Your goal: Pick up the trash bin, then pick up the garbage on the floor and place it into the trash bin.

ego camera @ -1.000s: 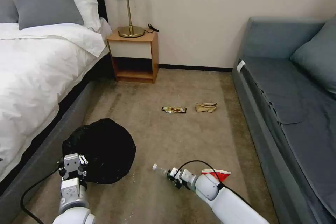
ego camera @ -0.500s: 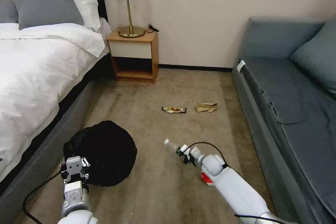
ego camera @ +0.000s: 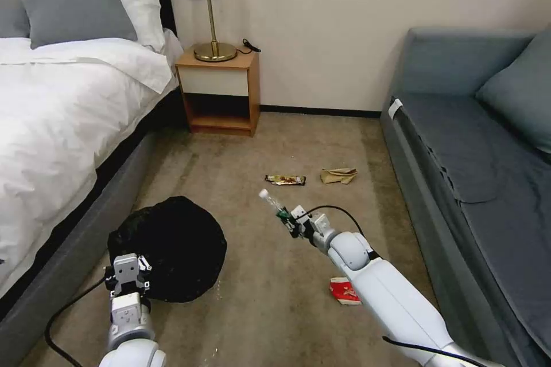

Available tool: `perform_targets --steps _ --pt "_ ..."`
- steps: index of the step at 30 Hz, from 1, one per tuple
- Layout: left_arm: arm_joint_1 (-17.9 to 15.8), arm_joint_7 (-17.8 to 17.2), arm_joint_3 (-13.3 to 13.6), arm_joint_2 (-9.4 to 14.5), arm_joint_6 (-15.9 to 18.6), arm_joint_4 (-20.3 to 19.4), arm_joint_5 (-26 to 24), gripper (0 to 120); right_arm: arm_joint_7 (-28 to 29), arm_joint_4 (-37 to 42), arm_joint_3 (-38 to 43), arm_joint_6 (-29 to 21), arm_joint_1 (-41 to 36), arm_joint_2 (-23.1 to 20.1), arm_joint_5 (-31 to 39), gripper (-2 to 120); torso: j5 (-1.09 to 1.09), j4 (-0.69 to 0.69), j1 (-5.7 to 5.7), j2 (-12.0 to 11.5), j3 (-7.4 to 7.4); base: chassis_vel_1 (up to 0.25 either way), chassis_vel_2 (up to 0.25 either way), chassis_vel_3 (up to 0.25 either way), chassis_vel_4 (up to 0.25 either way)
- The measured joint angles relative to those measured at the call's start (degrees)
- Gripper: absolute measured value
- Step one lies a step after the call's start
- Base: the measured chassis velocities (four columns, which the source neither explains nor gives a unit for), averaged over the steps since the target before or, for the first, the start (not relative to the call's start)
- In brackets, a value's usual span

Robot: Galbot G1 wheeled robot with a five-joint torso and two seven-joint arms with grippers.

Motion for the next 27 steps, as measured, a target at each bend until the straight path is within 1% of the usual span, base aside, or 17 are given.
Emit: perform_targets --steps 2,3,4,5,6,7,9,10,11,15,20,23,26,27 --pt "-0.3 0.0 0.2 -0.2 0.0 0.3 0.1 4 0.0 3.5 -1.3 1.0 -1.3 -0.5 0.2 14 -0.01 0.0 0.0 0.0 0.0 0.0 0.0 0.0 0.0" --pt "-0.3 0.0 0.2 -0.2 0.0 0.3 0.1 4 0.0 3.5 -1.3 1.0 -1.3 -0.5 0.2 14 -0.01 0.0 0.0 0.0 0.0 0.0 0.0 0.0 0.0" --pt "-0.5 0.0 0.3 -0.3 0.0 0.4 0.1 4 -0.4 6.1 -2.3 2.3 -2.4 -0.9 -0.5 14 0.0 0.0 0.0 0.0 0.0 0.0 0.0 0.0 0.0" --pt "-0.5 0.0 0.3 -0.3 0.0 0.5 0.1 4 -0.5 6.3 -2.4 2.3 -2.5 -0.9 -0.5 14 0.0 0.0 0.0 0.0 0.0 0.0 0.0 0.0 0.0" --pt "-0.8 0.0 0.3 -0.4 0.0 0.6 0.2 4 -0.9 9.7 -3.8 2.6 -3.8 -1.5 -1.0 14 -0.01 0.0 0.0 0.0 0.0 0.0 0.0 0.0 0.0" --pt "-0.8 0.0 0.3 -0.4 0.0 0.6 0.2 4 -0.9 9.7 -3.8 2.6 -3.8 -1.5 -1.0 14 -0.01 0.0 0.0 0.0 0.0 0.0 0.0 0.0 0.0" --pt "-1.0 0.0 0.4 -0.5 0.0 0.8 0.2 4 -1.1 13.2 -5.1 2.4 -5.1 -1.6 -1.2 14 0.0 0.0 0.0 0.0 0.0 0.0 0.0 0.0 0.0" --pt "-1.0 0.0 0.4 -0.5 0.0 0.8 0.2 4 -1.1 13.2 -5.1 2.4 -5.1 -1.6 -1.2 14 0.0 0.0 0.0 0.0 0.0 0.0 0.0 0.0 0.0" --pt "-1.1 0.0 0.5 -0.6 0.0 1.0 0.2 4 -1.2 15.4 -6.0 1.9 -5.8 -1.6 -1.2 14 0.0 0.0 0.0 0.0 0.0 0.0 0.0 0.0 0.0" --pt "-1.3 0.0 0.9 -0.9 0.0 1.1 0.4 4 -1.1 19.0 -8.3 1.1 -6.6 -1.6 -1.2 14 0.0 0.0 0.0 0.0 0.0 0.0 0.0 0.0 0.0" --pt "-1.3 0.0 0.9 -1.1 0.1 1.2 0.4 4 -0.6 20.0 -10.6 0.8 -6.4 -1.4 -1.1 14 -0.01 0.0 -0.01 0.0 0.0 0.0 0.0 0.0 0.0" --pt "-1.3 0.1 0.9 -1.1 0.1 1.2 0.4 4 0.2 19.9 -12.5 0.7 -5.7 -0.3 -0.7 14 -0.01 0.0 0.0 0.0 0.0 0.0 0.0 0.0 0.0" --pt "-1.0 0.1 1.1 -1.2 0.1 1.2 0.4 4 1.4 16.9 -14.9 0.8 -4.4 1.8 -0.7 14 0.0 0.01 -0.01 0.0 0.0 0.0 0.0 0.0 0.0" --pt "-1.0 0.1 1.1 -1.2 0.1 1.2 0.4 4 1.4 16.9 -14.9 0.8 -4.4 1.8 -0.7 14 0.0 0.01 -0.01 0.0 0.0 0.0 0.0 0.0 0.0"
